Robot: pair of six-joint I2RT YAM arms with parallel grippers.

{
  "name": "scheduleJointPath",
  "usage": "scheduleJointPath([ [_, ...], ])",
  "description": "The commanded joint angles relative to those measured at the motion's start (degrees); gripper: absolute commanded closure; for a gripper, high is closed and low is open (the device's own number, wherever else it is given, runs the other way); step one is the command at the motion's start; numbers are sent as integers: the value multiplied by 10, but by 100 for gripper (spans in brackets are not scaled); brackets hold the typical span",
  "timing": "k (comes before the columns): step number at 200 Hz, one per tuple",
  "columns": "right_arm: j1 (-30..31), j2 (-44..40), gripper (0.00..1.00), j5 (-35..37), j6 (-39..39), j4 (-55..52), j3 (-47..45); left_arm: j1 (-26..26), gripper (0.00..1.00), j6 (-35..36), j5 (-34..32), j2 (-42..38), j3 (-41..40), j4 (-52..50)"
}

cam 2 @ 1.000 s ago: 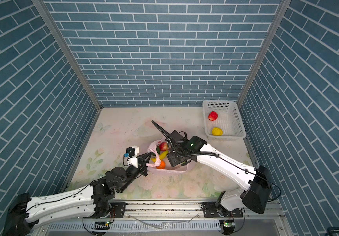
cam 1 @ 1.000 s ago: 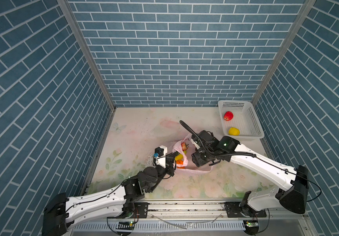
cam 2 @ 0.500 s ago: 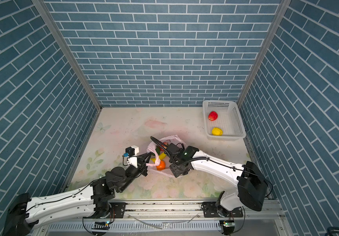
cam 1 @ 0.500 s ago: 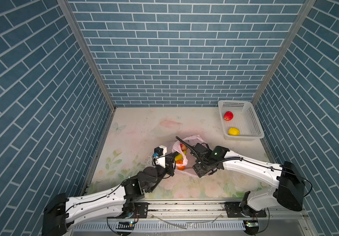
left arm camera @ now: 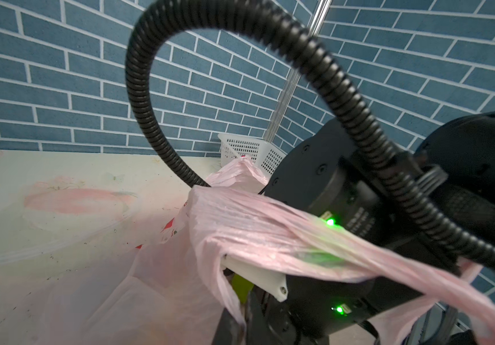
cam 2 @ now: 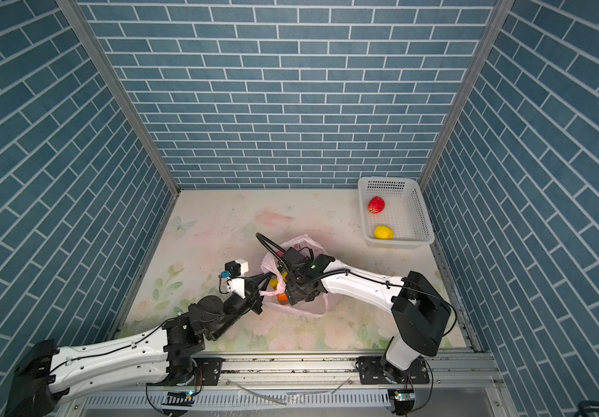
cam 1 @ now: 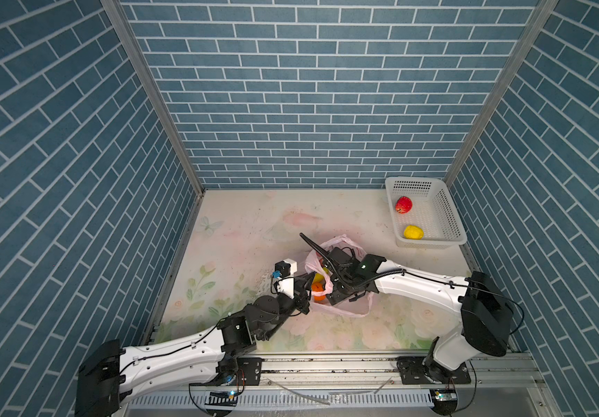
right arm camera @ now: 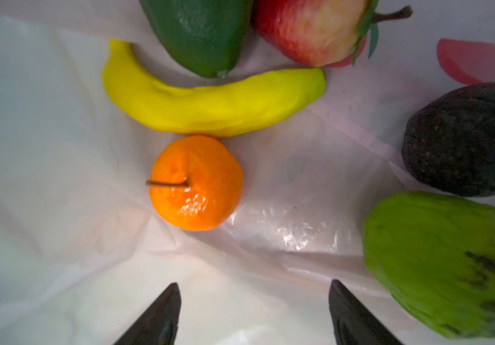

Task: Untie the knot of the plastic bag and take out the fruit
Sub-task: Pick up the fruit from the plastic bag.

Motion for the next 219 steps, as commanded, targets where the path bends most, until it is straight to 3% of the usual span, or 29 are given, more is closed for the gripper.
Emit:
scheduleJointPath([
  [1, -14, 14, 21, 80, 58, 31, 0, 3, 91, -3, 5, 0, -12, 23],
  [23, -20, 11, 16, 180, 76, 4, 1, 3, 91, -2, 6, -7, -14, 20],
  [57, -55, 12, 14, 219, 115, -66, 5, 3, 91, -3, 15, -17, -21, 14],
  [161, -89, 41, 11, 229, 109, -30, -23, 2, 91, -12, 82, 70, -13, 75],
  [219, -110, 62, 18, 206, 88, 26, -44, 1, 91, -9, 77, 67, -10, 68],
])
